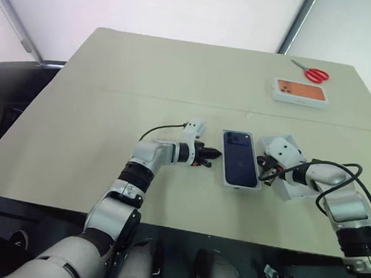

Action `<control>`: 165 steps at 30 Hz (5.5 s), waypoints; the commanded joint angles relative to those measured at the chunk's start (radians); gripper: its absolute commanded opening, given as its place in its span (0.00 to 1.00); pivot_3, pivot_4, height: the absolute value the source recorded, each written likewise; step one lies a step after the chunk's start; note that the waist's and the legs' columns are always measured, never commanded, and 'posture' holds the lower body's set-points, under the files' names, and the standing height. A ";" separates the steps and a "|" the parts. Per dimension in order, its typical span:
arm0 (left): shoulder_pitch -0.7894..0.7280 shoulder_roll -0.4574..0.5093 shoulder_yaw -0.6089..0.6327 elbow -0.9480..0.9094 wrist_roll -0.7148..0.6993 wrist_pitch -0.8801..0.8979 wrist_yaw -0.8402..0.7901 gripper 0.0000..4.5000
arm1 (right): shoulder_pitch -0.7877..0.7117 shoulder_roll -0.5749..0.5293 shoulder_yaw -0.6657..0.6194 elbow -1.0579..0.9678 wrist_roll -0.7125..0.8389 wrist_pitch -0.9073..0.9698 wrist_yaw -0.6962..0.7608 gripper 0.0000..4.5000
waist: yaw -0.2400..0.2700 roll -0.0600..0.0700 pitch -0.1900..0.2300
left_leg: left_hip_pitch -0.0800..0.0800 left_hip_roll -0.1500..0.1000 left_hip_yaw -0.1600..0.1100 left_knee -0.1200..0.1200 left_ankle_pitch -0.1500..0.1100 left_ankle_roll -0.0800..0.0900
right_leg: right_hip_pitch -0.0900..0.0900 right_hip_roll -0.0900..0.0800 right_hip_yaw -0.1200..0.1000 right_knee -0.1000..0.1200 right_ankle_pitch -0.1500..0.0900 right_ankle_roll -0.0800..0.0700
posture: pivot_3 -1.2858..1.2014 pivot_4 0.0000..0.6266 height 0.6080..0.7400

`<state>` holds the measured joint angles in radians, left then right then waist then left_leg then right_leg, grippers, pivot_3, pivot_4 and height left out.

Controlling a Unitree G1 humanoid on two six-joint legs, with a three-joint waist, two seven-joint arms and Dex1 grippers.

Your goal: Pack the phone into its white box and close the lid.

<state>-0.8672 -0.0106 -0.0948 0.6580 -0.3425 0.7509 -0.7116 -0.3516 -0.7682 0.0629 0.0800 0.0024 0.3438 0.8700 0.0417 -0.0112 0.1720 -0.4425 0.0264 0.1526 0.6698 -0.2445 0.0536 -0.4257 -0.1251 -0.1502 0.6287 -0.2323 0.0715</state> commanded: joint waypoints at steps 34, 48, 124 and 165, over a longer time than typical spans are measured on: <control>-0.023 -0.032 0.061 -0.026 0.026 -0.031 0.022 0.01 | -0.036 -0.002 0.072 -0.055 -0.002 0.097 0.117 0.00 | -0.027 0.000 0.000 | 0.000 0.002 0.000 0.001 0.000 0.000 | 0.000 0.003 0.000 0.002 0.000 0.000 | 0.52 0.24 0.98; -0.021 -0.034 0.045 -0.028 0.044 -0.031 -0.006 0.01 | -0.058 -0.002 0.074 -0.015 -0.059 0.047 0.043 0.00 | -0.030 0.000 0.000 | 0.000 0.003 0.000 0.003 0.000 0.000 | 0.000 0.003 0.000 0.002 0.000 0.000 | 0.52 0.24 0.98; 0.350 0.551 0.065 -0.569 -0.022 -0.538 -0.520 1.00 | -0.123 -0.086 -0.184 -0.259 0.275 1.025 -0.152 0.99 | -0.052 0.006 0.003 | -0.003 0.005 0.001 0.008 -0.001 0.001 | -0.003 0.002 0.001 0.005 -0.001 -0.001 | 0.52 0.24 0.98; 0.387 0.466 0.055 -0.631 -0.028 -0.507 -0.296 1.00 | -0.520 0.361 -0.589 -0.145 0.438 1.180 -0.602 0.01 | -0.055 0.013 0.006 | -0.006 0.006 0.006 0.007 -0.001 0.002 | -0.008 0.007 0.005 0.007 0.000 0.000 | 0.52 0.24 0.98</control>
<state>-0.4686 0.4496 -0.0615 0.0412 -0.3617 0.2398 -1.0208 -0.8394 -0.4051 -0.4586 -0.0500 0.4181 1.5669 0.2639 -0.0130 0.0014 0.1783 -0.4490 0.0322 0.1586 0.6759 -0.2457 0.0555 -0.4345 -0.1177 -0.1454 0.6363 -0.2322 0.0720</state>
